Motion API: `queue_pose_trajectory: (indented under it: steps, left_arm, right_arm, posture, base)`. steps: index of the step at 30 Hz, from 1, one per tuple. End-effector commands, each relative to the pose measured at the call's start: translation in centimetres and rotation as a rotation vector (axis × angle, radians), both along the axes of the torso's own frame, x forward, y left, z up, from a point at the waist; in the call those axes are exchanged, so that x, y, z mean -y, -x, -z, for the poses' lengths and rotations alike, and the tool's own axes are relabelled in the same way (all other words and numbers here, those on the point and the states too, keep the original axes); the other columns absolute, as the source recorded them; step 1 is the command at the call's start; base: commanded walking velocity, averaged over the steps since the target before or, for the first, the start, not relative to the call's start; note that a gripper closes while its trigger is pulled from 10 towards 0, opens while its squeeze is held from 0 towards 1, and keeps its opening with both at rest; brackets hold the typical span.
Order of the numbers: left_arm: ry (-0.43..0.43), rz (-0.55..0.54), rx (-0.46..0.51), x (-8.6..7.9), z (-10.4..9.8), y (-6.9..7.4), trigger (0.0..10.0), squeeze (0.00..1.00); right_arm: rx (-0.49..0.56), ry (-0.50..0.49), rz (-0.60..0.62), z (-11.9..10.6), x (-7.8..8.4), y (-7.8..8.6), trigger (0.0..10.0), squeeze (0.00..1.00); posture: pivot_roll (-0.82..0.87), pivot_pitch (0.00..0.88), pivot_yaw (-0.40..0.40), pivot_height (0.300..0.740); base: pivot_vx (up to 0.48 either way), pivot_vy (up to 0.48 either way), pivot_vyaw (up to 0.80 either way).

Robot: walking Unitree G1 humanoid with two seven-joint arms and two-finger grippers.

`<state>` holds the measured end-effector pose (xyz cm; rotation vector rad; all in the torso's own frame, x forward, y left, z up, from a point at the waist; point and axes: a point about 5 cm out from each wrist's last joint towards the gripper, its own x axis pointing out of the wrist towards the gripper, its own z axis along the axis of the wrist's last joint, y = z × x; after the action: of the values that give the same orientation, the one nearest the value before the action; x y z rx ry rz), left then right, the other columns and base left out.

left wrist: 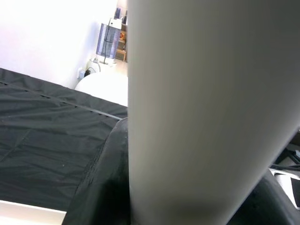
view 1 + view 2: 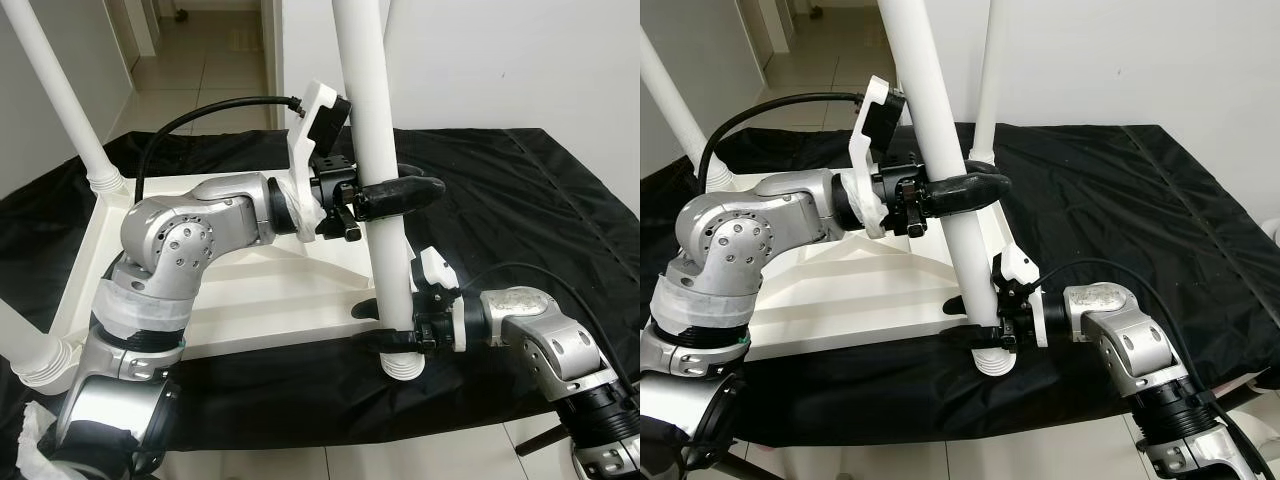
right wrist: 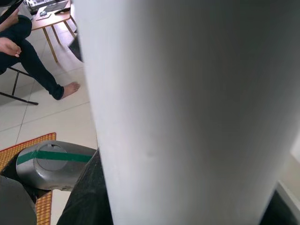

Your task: Building children table

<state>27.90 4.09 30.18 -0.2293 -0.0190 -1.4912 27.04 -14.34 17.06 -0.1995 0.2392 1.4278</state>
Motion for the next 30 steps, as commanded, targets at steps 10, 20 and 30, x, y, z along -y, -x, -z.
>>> queue_pose_trajectory:
  steps: [10, 20, 30]
  left_arm:
    - [-0.007, 0.144, 0.054, 0.3, -1.3, 0.2, 10.0, 0.00]
    - [-0.102, -0.180, 0.034, 0.3, -2.9, -3.0, 10.0, 0.00]
    - [-0.149, -0.366, 0.013, 1.9, -3.9, -4.6, 10.0, 0.00]
  right_arm:
    - [0.020, -0.078, 0.165, -0.8, 1.1, -1.2, 10.0, 1.00]
    - [0.152, -0.196, 0.390, -2.6, 0.4, -2.5, 10.0, 0.00]
    - [0.265, -0.273, 0.712, -3.7, -1.5, -5.2, 10.0, 0.00]
  posture:
    - [-0.04, 0.000, -0.007, 0.740]
    - [-0.04, 0.000, -0.020, 0.740]
    - [-0.04, 0.000, -0.015, 0.740]
  base:
    - [0.000, 0.000, 0.00]
    - [0.000, 0.000, 0.00]
    - [0.000, 0.000, 0.00]
